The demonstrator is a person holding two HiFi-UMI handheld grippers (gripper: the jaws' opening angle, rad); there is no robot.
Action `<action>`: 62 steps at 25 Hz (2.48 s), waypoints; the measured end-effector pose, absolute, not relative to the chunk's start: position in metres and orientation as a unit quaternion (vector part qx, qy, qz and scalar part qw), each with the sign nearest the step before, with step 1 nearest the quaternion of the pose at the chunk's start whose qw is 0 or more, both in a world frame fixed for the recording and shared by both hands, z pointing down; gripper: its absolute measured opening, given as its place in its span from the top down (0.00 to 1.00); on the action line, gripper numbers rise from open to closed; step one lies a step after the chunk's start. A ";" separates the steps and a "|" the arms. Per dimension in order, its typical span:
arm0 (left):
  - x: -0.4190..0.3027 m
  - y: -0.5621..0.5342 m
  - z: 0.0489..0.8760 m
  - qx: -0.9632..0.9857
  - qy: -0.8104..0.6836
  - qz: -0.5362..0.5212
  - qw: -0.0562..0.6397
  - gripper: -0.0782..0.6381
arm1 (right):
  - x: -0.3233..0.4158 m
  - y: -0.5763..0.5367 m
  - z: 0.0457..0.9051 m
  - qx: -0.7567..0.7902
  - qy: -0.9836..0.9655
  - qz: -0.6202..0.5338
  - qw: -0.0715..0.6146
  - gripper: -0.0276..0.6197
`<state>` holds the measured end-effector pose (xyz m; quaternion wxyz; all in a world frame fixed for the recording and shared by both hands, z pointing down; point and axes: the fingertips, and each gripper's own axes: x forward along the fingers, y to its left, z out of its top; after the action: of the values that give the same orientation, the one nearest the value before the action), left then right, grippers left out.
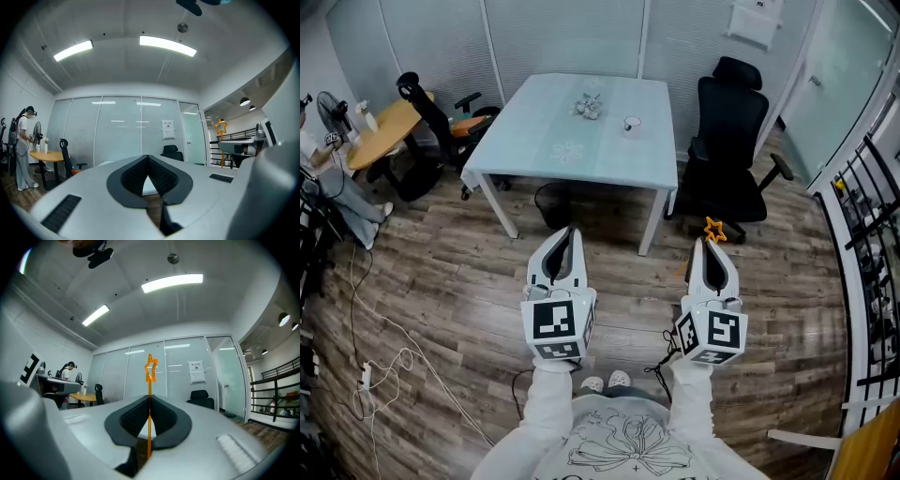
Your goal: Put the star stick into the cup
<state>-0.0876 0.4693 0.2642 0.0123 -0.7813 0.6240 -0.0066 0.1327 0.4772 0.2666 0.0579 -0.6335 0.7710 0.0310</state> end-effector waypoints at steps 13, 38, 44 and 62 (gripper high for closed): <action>-0.059 0.449 0.282 -0.770 0.638 -0.010 0.000 0.88 | 0.165 0.450 0.279 -0.624 0.778 0.021 0.061 0.94; -0.066 0.259 0.290 -0.784 0.620 -0.010 -0.001 0.88 | 0.153 0.266 0.290 -0.630 0.775 0.017 0.053 0.94; -0.072 0.178 0.282 -0.792 0.611 -0.007 0.000 0.88 | 0.146 0.191 0.278 -0.636 0.769 0.028 0.051 0.94; -0.095 0.024 0.298 -0.803 0.595 -0.018 -0.015 0.88 | 0.125 0.042 0.289 -0.652 0.757 0.014 0.041 0.94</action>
<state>-0.0948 0.0240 0.2978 -0.0153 -0.8033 0.5952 -0.0177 0.1254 0.0421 0.2888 0.0405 -0.6518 0.7572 0.0143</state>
